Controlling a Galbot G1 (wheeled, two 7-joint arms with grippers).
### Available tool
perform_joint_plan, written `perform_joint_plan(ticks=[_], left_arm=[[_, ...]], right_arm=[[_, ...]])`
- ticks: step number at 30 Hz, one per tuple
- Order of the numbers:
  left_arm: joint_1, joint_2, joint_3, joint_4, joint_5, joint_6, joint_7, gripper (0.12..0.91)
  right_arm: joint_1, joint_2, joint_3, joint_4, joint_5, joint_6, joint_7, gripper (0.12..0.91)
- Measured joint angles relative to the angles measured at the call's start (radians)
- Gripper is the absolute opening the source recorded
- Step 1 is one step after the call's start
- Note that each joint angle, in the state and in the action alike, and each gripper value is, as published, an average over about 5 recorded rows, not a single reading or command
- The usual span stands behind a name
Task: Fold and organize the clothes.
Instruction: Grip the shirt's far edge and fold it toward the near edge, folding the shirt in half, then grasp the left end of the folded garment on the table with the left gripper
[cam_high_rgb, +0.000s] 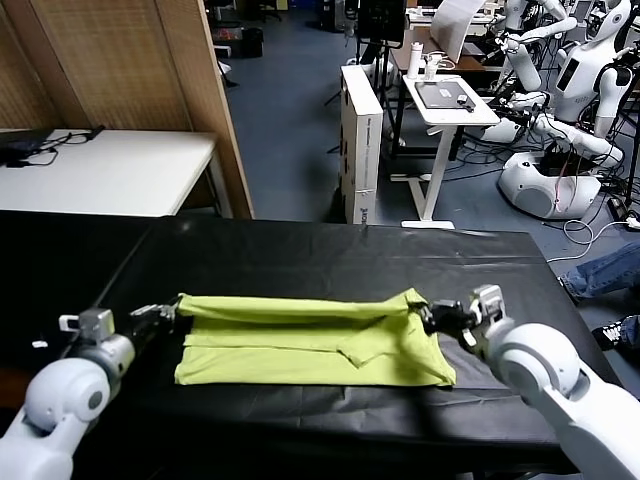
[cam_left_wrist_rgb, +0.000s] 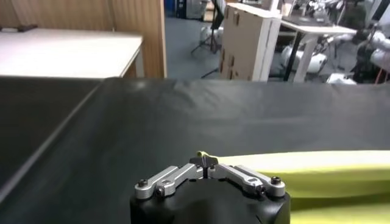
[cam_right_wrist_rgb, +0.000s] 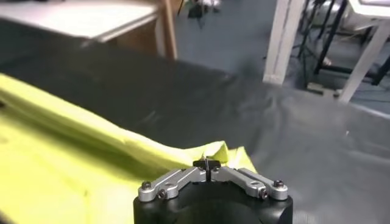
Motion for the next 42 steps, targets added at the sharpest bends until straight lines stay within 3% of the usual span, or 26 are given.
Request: perform_joint_plan(ticks=[7, 11, 16, 20, 23, 27, 30, 36, 42], left_arm=[[0.08, -0.018, -0.027, -0.015, 0.029, 0.004, 0.013, 0.147], [0.096, -0.035, -0.017, -0.014, 0.053, 0.008, 0.018, 0.147], [0.103, -0.048, -0.007, -0.024, 0.071, 0.035, 0.015, 0.186], [0.107, -0.05, -0.01, -0.04, 0.078, 0.063, 0.003, 0.39], [0.112, -0.049, -0.017, -0.056, 0.08, 0.082, -0.005, 0.579], [0.11, -0.046, -0.028, -0.078, 0.08, 0.095, -0.01, 0.818], [0.09, -0.045, -0.03, -0.082, 0.07, 0.092, -0.02, 0.893], [0.018, -0.064, -0.007, -0.041, 0.079, 0.055, -0.031, 0.907], [-0.072, -0.106, 0.044, 0.039, 0.103, 0.04, -0.027, 0.907]], right_arm=[[-0.011, -0.012, -0.02, -0.01, -0.008, 0.0, 0.001, 0.14], [-0.012, -0.009, -0.025, -0.019, -0.007, 0.0, 0.006, 0.2], [-0.017, -0.013, -0.018, -0.011, 0.015, 0.0, 0.014, 0.487], [-0.023, -0.024, -0.001, 0.008, 0.033, 0.0, 0.013, 0.733], [-0.024, -0.026, 0.016, 0.019, 0.048, 0.0, 0.013, 0.865], [-0.017, -0.012, 0.046, 0.016, 0.049, 0.0, 0.014, 0.903], [-0.003, 0.014, 0.059, -0.008, 0.008, 0.0, 0.011, 0.906], [0.03, 0.102, 0.057, -0.095, -0.1, 0.023, -0.013, 0.907], [0.047, 0.179, 0.049, -0.167, -0.146, 0.064, -0.01, 0.907]])
